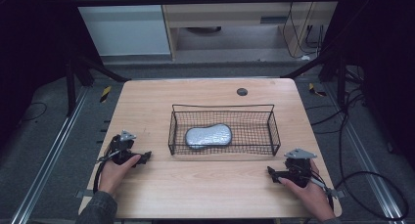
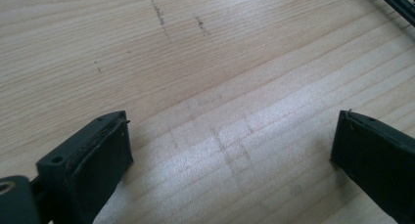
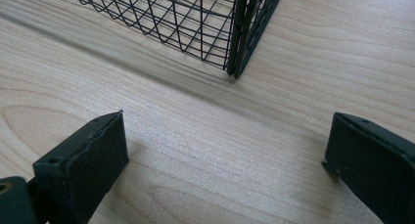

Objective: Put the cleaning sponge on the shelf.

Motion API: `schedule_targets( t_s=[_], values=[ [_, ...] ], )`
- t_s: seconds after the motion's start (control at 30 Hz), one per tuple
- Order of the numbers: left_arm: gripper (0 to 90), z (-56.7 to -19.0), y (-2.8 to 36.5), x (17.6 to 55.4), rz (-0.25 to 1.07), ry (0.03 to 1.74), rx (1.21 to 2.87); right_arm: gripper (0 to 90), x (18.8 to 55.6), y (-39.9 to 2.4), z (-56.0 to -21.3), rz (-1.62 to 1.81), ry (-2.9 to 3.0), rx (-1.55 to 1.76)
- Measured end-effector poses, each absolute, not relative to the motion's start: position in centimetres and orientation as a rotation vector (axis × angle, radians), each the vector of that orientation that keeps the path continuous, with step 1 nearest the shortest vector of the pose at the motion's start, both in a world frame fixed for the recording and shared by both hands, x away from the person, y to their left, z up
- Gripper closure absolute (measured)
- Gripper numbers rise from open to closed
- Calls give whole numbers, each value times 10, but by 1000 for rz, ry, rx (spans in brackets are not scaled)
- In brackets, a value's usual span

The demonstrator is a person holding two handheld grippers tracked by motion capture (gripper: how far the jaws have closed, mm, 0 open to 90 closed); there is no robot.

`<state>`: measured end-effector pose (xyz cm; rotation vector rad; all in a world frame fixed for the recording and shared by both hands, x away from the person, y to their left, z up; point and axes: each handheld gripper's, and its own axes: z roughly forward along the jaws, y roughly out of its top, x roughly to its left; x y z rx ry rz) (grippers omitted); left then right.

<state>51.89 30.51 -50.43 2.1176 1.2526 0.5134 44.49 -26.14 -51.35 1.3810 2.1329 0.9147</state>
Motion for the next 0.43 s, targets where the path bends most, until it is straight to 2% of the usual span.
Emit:
schedule_targets(
  t_s=[0.43],
  values=[
    [0,-508,306,518,533,1227,2080,17,445,-260,-514,912,2137,1381]
  ],
)
